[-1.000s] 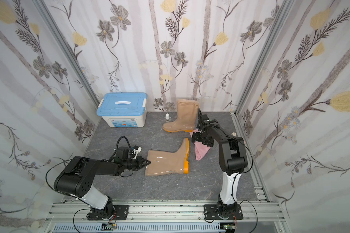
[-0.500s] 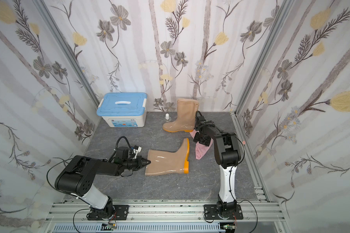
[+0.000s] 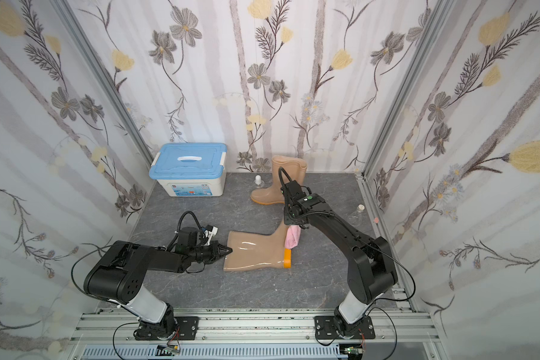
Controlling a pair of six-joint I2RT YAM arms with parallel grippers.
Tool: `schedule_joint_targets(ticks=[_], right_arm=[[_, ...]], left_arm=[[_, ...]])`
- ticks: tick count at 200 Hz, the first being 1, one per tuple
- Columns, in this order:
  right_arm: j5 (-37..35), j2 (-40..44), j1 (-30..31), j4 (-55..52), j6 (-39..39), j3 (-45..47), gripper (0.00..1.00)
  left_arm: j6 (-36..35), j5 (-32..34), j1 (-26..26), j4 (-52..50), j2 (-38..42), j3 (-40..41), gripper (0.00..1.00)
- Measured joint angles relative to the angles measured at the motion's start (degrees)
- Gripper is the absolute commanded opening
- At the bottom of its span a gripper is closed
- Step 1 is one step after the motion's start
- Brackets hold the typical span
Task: Wipe the rubber boots with a cloth
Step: Wipe the dirt off the rubber boot.
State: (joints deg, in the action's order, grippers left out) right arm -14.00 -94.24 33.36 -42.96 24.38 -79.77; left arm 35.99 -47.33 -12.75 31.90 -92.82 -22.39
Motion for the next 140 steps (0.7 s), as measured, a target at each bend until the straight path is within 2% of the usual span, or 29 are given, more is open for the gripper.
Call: schedule_joint_targets(ticks=[34,73,115,127,140], right_arm=[[-1.46,-3.37,9.94,0.02,0.63,-3.63,0.00],[3.72,-20.79,18.03,2.08,1.11,-17.75,0.00],[9.44,-35.39,20.68,-0.15,0.87,-30.93,0.00],[9.22,-35.76,20.48,-1.75,0.87,-30.53,0.00],[7.98,-33.11,19.76,-2.27,0.92,-25.92,0.00]], left_arm=[[0.22,-0.04,-0.07,0.85,0.20,0.39,0.00],[0.42,-0.07,-0.07,1.31,0.85,0.85,0.00],[0.44,-0.04,-0.15,1.66,1.42,1.25,0.00],[0.46,-0.04,-0.15,1.70,1.64,1.42,0.00],[0.48,-0.07,-0.15,1.73,1.90,1.53,0.00]])
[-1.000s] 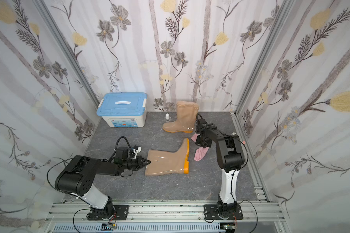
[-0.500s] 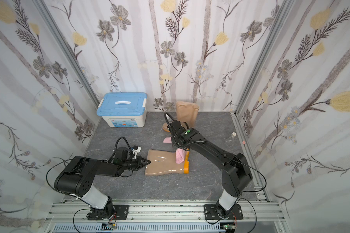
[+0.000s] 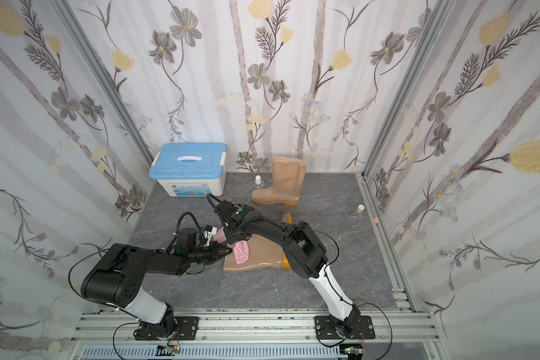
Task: Wipe the rubber boots with a cloth
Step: Wipe the dirt off the rubber boot.
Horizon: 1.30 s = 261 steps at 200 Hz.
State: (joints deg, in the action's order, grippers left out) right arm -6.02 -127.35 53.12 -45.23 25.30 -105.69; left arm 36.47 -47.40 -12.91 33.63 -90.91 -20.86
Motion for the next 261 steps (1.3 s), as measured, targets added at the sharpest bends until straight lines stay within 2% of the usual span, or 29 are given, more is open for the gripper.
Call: schedule_joint_targets(ticks=[21,59,80,100,131,166,202,236,261], right_arm=[[-4.44,7.13,-2.80,-4.09,0.61,9.38,0.00],[-17.62,18.58,-7.96,-10.95,1.92,21.31,0.00],[-24.55,24.22,-10.10,-15.21,2.78,24.65,0.00],[-28.59,26.27,-10.16,-17.25,2.91,24.46,0.00],[-25.38,22.21,-4.87,-11.87,1.77,18.58,0.00],[-13.03,11.56,2.64,-1.79,1.42,9.97,0.00],[-1.64,4.42,5.60,5.57,3.15,8.11,0.00],[-0.20,7.72,5.38,8.37,4.68,15.91,0.00],[-6.38,13.73,4.33,3.91,4.68,23.32,0.00]], left_arm=[[0.00,0.00,0.00,0.00,0.09,0.04,0.00],[0.17,-0.28,-0.09,0.42,0.07,0.04,0.00],[0.17,-0.92,-0.15,1.03,0.07,0.04,0.00],[0.20,0.04,-0.13,0.87,0.07,0.04,0.00],[0.17,0.94,-0.90,0.42,0.90,0.22,0.00],[-0.09,1.95,-1.73,-1.01,3.34,0.98,0.00],[-0.48,3.10,-2.71,-2.78,6.03,1.51,0.00],[-0.74,3.98,-2.91,-5.25,7.43,2.08,0.00],[-0.96,4.44,-2.97,-5.25,7.65,2.08,0.00]])
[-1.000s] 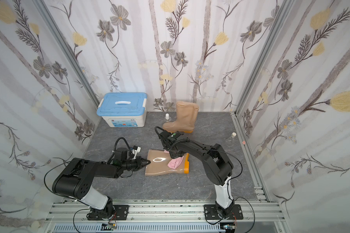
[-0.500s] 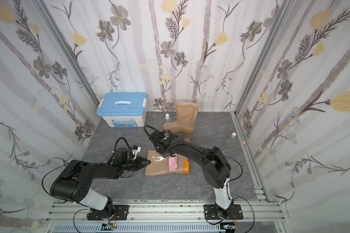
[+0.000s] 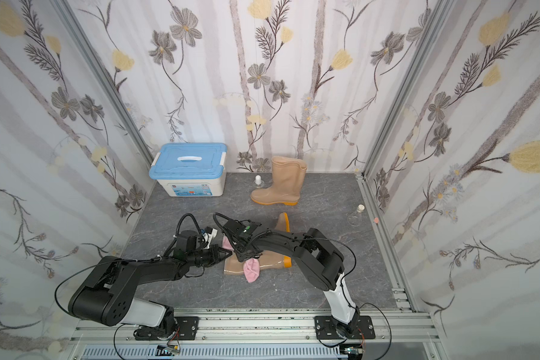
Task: Wipe the rubber boots with a cloth
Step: Wipe the dirt off the rubber boot.
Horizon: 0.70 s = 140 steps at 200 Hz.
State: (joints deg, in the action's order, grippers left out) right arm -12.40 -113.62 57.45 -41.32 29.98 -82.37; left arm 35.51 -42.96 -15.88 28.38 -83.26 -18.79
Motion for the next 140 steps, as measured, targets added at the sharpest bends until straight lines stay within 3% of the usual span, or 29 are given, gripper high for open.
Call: schedule_joint_targets(ticks=[42,76,105,140], right_arm=[[-13.31,13.62,-4.26,-9.01,0.46,11.63,0.00],[-20.90,19.85,-8.24,-14.71,0.22,13.22,0.00],[-17.81,13.97,-3.30,-12.00,-0.85,5.09,0.00],[-4.04,0.44,3.93,-2.99,-0.09,-6.97,0.00]], left_arm=[[-0.17,0.33,-0.66,0.17,-0.37,-0.11,0.00],[-0.42,1.11,-0.92,0.20,-0.61,-0.22,0.00],[-0.61,1.38,-1.18,0.17,-1.22,-0.46,0.00],[-0.66,1.62,-1.33,0.17,-1.62,-0.50,0.00]])
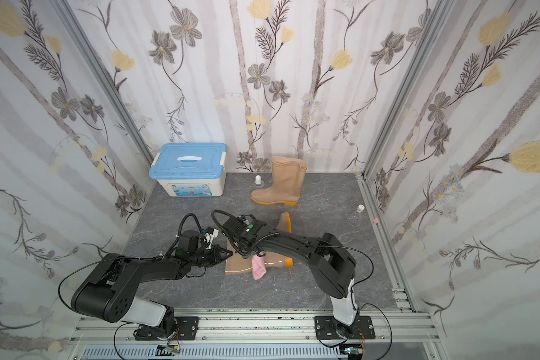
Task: Wipe the rubber boots with a cloth
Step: Wipe the dirt off the rubber boot.
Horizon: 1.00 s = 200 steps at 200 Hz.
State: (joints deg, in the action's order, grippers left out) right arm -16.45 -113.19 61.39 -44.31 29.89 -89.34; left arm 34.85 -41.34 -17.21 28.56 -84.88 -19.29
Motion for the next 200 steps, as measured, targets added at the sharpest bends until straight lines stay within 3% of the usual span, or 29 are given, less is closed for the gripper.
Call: schedule_joint_targets(ticks=[21,45,107,137,164,200], right_arm=[[6.14,-5.22,1.51,3.08,0.52,-2.08,0.00],[7.34,-3.82,0.98,4.09,0.98,2.82,0.00],[-3.74,19.45,-8.33,-2.73,2.99,26.08,0.00],[-8.76,28.13,-10.40,-8.09,2.82,29.24,0.00],[-8.59,24.44,-7.78,-7.30,1.97,23.87,0.00],[-0.39,7.21,-0.31,0.72,3.34,11.04,0.00]], left_arm=[[-0.02,0.17,-0.07,-0.02,0.15,0.00,0.00],[-0.13,0.17,-0.20,-0.15,0.42,0.00,0.00],[-0.15,-0.48,-0.26,-0.17,0.44,-0.07,0.00],[-0.17,-0.02,-0.15,-0.13,0.39,-0.15,0.00],[-0.20,0.24,-0.20,-0.17,0.39,-0.26,0.00],[-0.24,0.59,-0.20,-0.50,0.81,-0.26,0.00]])
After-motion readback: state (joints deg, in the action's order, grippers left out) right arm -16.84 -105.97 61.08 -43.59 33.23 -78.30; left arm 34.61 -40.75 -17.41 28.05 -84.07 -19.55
